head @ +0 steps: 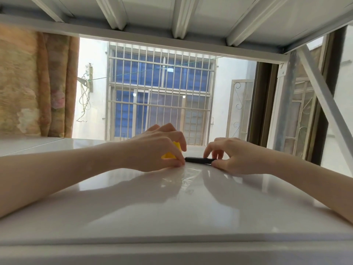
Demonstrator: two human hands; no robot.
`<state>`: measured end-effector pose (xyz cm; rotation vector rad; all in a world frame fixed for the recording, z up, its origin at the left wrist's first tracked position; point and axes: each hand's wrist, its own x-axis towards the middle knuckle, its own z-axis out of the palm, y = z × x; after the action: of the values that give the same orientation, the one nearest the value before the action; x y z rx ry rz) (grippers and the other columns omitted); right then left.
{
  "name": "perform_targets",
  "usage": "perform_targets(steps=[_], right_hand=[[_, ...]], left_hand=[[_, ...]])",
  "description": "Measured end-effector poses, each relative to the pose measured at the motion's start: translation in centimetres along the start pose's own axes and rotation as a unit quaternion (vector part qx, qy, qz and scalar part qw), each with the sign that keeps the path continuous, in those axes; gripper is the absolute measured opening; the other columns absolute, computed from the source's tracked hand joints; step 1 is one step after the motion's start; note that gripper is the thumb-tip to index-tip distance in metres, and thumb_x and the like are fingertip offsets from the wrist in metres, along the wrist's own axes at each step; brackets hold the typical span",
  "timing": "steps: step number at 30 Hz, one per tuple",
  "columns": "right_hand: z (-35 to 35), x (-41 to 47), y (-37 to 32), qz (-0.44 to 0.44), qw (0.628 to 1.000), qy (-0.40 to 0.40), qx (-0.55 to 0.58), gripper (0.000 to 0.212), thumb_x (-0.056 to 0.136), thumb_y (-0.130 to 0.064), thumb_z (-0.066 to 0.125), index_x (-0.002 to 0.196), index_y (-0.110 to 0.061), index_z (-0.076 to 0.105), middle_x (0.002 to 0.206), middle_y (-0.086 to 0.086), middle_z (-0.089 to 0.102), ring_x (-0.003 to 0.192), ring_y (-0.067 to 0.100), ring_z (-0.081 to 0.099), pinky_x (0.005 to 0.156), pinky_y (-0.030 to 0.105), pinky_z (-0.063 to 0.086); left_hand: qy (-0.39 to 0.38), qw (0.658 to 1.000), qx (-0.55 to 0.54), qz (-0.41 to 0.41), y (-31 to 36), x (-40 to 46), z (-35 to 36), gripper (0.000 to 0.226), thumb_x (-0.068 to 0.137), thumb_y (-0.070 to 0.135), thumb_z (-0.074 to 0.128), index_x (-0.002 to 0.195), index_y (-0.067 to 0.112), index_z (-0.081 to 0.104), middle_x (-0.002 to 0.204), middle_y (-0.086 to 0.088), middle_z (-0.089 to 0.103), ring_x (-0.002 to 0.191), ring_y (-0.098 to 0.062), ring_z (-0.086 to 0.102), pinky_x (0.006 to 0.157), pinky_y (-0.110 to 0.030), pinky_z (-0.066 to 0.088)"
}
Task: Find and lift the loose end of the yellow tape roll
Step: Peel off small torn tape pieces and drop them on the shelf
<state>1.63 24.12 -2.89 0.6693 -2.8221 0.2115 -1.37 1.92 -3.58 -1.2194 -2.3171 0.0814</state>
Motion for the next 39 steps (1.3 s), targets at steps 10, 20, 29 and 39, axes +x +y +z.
perform_targets(steps=[10,20,29,39], right_hand=[[0.4,0.0,-2.5,-0.052,0.995,0.023,0.078,0.016,0.084,-0.025,0.061,0.095,-0.017,0.070,0.088,-0.008,0.057,0.077,0.007,0.051,0.076,0.014,0.042],[0.7,0.1,-3.1,-0.038,0.996,0.028,0.076,0.016,0.085,-0.026,0.060,0.094,-0.017,0.070,0.078,-0.015,0.054,0.070,0.004,0.048,0.066,0.012,0.037],[0.9,0.2,-2.9,-0.026,0.997,0.020,0.068,0.016,0.087,-0.021,0.056,0.097,-0.019,0.069,0.086,-0.008,0.060,0.071,0.002,0.047,0.067,0.012,0.035],[0.8,0.1,-3.0,-0.010,0.997,0.013,0.078,0.020,0.089,-0.015,0.052,0.098,-0.020,0.069,0.093,0.001,0.067,0.071,0.005,0.051,0.068,0.011,0.038]], left_hand=[[0.024,0.996,-0.072,-0.053,0.3,0.1,-0.3,0.017,0.079,0.049,0.061,0.089,0.038,0.070,0.107,0.026,0.048,0.110,0.000,0.032,0.095,-0.026,0.022],[0.018,0.996,-0.029,-0.084,1.7,1.1,0.1,0.021,0.085,0.044,0.057,0.090,0.028,0.070,0.121,0.015,0.047,0.120,-0.007,0.028,0.092,-0.025,0.018],[0.008,0.998,0.035,-0.059,2.1,1.2,0.7,0.022,0.092,0.032,0.048,0.103,0.022,0.064,0.124,0.011,0.042,0.122,-0.011,0.026,0.097,-0.030,0.022],[0.004,0.997,-0.016,-0.075,1.2,0.5,0.0,0.018,0.085,0.047,0.055,0.093,0.035,0.065,0.123,0.017,0.045,0.119,-0.005,0.029,0.093,-0.026,0.017]])
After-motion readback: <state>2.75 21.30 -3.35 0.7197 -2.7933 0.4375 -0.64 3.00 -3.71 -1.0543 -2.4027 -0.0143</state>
